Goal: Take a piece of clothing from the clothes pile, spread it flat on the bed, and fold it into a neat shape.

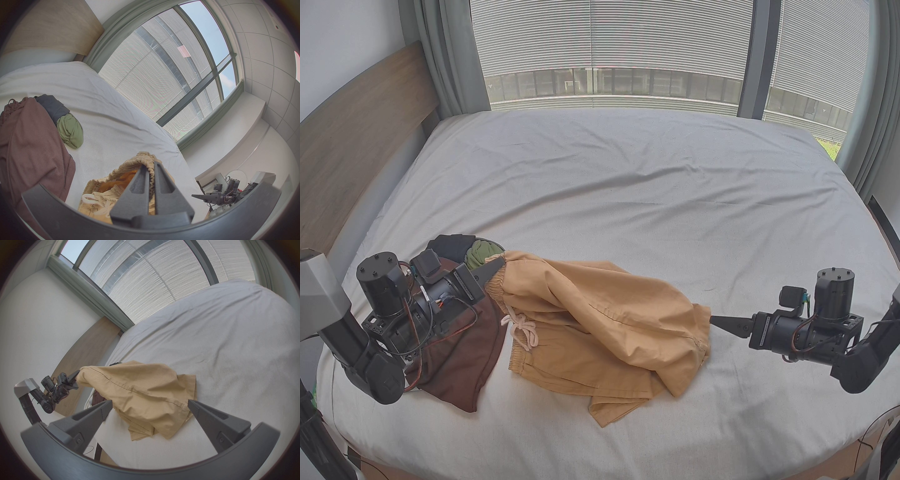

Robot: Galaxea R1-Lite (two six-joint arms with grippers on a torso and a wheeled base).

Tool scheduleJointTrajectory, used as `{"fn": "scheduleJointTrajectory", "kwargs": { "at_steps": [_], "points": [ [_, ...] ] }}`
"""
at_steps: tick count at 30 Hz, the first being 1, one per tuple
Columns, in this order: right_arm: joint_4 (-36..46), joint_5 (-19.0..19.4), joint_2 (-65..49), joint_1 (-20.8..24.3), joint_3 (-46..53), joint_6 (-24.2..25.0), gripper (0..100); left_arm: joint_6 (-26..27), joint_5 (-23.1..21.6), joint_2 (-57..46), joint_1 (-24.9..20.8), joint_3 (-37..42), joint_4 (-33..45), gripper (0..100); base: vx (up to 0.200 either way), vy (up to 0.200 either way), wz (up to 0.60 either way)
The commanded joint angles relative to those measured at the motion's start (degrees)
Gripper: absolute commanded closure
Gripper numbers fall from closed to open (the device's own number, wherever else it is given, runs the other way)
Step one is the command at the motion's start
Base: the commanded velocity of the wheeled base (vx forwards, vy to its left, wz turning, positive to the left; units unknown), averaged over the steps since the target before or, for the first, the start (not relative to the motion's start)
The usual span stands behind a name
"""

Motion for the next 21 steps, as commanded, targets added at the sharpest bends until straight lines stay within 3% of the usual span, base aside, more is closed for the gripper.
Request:
{"fn": "scheduleJointTrajectory", "kwargs": {
  "at_steps": [1, 9, 21],
  "points": [
    [-4.0, 0.1, 10.0, 0.1, 0.0, 2.5, 0, 0.0, -0.1, 0.2, 0.1, 0.1, -0.1, 100, 0.000, 0.000, 0.00],
    [-17.1, 0.0, 20.5, 0.4, -0.1, 7.7, 0, 0.0, -0.1, 0.0, 0.1, 0.1, -0.1, 100, 0.000, 0.000, 0.00],
    [-18.9, 0.0, 25.5, 1.4, -1.8, 11.1, 0, 0.0, -0.1, 0.2, 0.1, 0.0, -0.1, 100, 0.000, 0.000, 0.00]
  ]
}}
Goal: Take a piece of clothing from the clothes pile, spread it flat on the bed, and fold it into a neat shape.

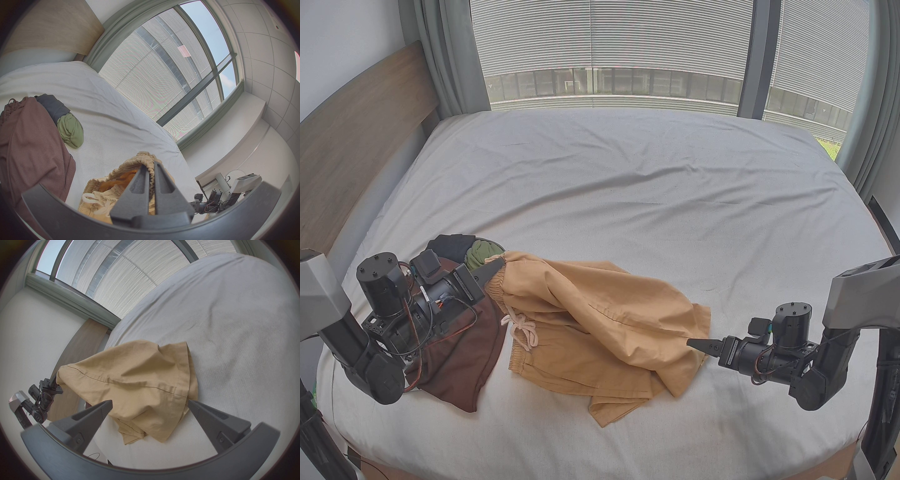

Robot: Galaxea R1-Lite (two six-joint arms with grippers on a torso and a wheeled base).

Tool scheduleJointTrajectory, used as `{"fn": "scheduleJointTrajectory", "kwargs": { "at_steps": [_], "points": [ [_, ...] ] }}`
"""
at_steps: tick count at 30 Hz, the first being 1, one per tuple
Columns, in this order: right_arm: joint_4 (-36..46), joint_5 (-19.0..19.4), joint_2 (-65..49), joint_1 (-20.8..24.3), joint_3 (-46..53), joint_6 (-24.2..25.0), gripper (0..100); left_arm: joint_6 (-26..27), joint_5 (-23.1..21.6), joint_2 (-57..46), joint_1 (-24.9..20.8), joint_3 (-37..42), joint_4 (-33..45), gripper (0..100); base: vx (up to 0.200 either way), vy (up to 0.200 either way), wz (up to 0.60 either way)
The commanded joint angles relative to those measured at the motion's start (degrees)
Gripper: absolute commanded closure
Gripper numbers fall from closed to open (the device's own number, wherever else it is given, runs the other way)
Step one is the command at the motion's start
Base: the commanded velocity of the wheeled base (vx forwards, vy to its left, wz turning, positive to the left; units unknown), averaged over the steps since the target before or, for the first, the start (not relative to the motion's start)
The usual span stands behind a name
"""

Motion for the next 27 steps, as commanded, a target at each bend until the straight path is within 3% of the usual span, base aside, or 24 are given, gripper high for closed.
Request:
{"fn": "scheduleJointTrajectory", "kwargs": {
  "at_steps": [1, 17, 27],
  "points": [
    [0.0, 0.0, 2.7, 0.7, -1.2, 1.0, 0, 0.0, 0.0, 0.1, 0.1, -0.1, 0.0, 100, 0.000, 0.000, 0.00],
    [-1.3, -0.7, 8.6, 1.1, -5.9, 2.9, 0, 0.0, 0.0, 0.1, 0.2, -0.3, 0.0, 100, 0.000, 0.000, 0.00],
    [-9.9, -0.5, 10.0, 2.4, -6.1, 8.0, 0, 0.0, 0.0, 0.2, 0.1, -0.1, 0.0, 100, 0.000, 0.000, 0.00]
  ]
}}
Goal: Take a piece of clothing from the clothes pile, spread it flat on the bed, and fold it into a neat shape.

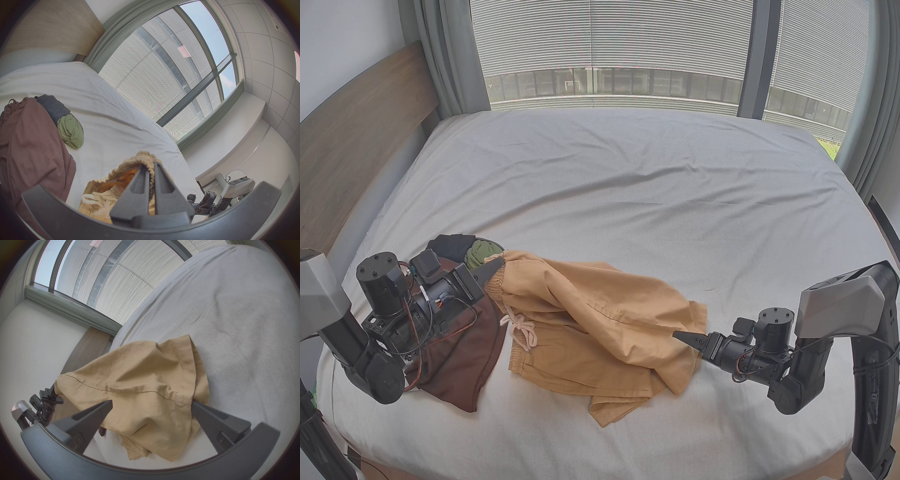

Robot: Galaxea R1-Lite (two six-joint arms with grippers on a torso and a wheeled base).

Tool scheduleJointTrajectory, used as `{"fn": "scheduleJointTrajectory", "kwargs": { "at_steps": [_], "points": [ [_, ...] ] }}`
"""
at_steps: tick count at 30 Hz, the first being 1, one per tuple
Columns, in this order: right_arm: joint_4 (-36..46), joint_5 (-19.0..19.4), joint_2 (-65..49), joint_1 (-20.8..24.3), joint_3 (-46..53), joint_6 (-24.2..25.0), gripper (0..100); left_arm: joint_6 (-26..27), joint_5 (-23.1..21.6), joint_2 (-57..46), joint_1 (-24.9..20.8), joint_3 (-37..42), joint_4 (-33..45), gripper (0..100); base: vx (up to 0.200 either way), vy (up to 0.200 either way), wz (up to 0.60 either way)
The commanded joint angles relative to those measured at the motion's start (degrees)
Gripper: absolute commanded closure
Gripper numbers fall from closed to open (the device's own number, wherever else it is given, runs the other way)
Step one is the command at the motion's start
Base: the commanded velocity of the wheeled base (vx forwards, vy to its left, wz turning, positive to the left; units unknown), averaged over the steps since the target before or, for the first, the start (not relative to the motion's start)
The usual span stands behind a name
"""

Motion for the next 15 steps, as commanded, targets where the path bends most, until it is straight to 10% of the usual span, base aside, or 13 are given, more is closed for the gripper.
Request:
{"fn": "scheduleJointTrajectory", "kwargs": {
  "at_steps": [1, 15],
  "points": [
    [-0.6, 0.2, 0.2, 0.6, 0.3, 0.9, 0, 0.0, 0.0, 0.2, 0.0, 0.0, 0.0, 100, 0.000, 0.000, 0.00],
    [-0.6, 2.5, -2.7, -0.1, 1.5, 1.1, 0, 0.0, 0.0, 0.8, -0.1, 0.0, -0.9, 100, 0.000, 0.000, 0.00]
  ]
}}
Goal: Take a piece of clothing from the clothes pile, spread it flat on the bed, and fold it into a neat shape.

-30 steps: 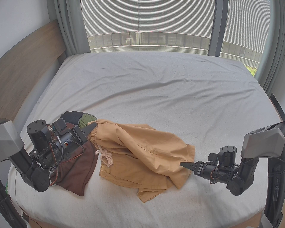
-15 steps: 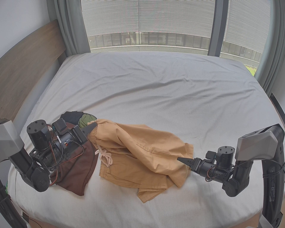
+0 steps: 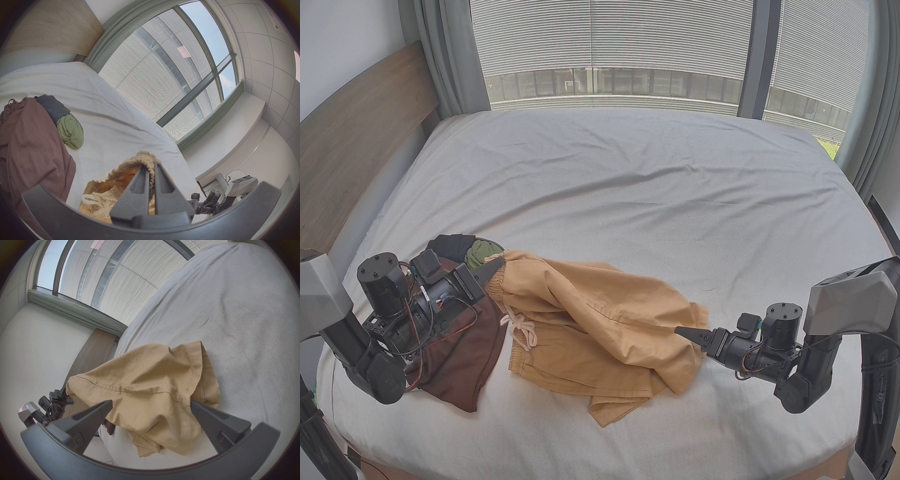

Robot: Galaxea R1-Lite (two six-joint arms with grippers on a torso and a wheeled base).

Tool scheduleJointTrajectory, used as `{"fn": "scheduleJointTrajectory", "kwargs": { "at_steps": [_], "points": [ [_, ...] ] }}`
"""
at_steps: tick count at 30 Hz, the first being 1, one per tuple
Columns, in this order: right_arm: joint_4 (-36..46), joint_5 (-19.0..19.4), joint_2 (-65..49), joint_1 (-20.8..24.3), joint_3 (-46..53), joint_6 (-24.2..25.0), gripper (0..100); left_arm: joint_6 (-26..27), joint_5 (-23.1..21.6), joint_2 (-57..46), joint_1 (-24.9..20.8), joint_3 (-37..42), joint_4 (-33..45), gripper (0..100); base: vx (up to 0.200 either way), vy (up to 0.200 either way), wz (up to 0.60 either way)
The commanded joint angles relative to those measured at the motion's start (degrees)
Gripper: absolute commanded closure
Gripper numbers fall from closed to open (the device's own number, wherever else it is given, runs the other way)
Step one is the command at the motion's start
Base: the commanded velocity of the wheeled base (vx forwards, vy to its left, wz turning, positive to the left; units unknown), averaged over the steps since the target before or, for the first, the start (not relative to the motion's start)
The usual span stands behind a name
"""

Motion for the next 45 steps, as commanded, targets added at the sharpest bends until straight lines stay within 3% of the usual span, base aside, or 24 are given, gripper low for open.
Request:
{"fn": "scheduleJointTrajectory", "kwargs": {
  "at_steps": [1, 14, 19, 20, 37, 42, 45],
  "points": [
    [0.0, -0.1, 1.2, -0.1, -0.9, 0.0, 0, 0.0, 0.0, 0.3, -0.1, 0.1, -0.1, 100, 0.000, 0.000, 0.00],
    [-0.1, -1.4, 8.1, -1.7, -5.3, 0.4, 0, 0.0, 0.0, 0.0, -0.1, 0.1, -0.3, 100, 0.000, 0.000, 0.00],
    [-0.1, -1.9, 8.2, -1.6, -5.4, 2.7, 0, 0.0, 0.0, 0.3, -0.1, 0.1, -0.3, 100, 0.000, 0.000, 0.00],
    [-0.1, -1.9, 8.1, -1.8, -5.4, 3.1, 100, 0.0, 0.0, 0.3, 0.0, 0.1, -0.3, 100, 0.000, 0.000, 0.00],
    [-0.1, -1.0, -0.1, -5.6, -3.8, 6.5, 100, 0.0, 0.0, 3.5, 2.6, -0.4, -1.9, 100, 0.000, 0.000, 0.00],
    [-0.1, 3.8, -5.8, -6.4, -0.2, 6.5, 100, 0.1, 0.2, 4.9, 2.7, -0.7, -1.9, 100, 0.000, 0.000, 0.00],
    [-0.1, 10.6, -9.3, -7.4, 3.3, 6.5, 100, 0.2, 0.2, 5.2, 2.6, -0.7, -1.9, 100, 0.000, 0.000, 0.00]
  ]
}}
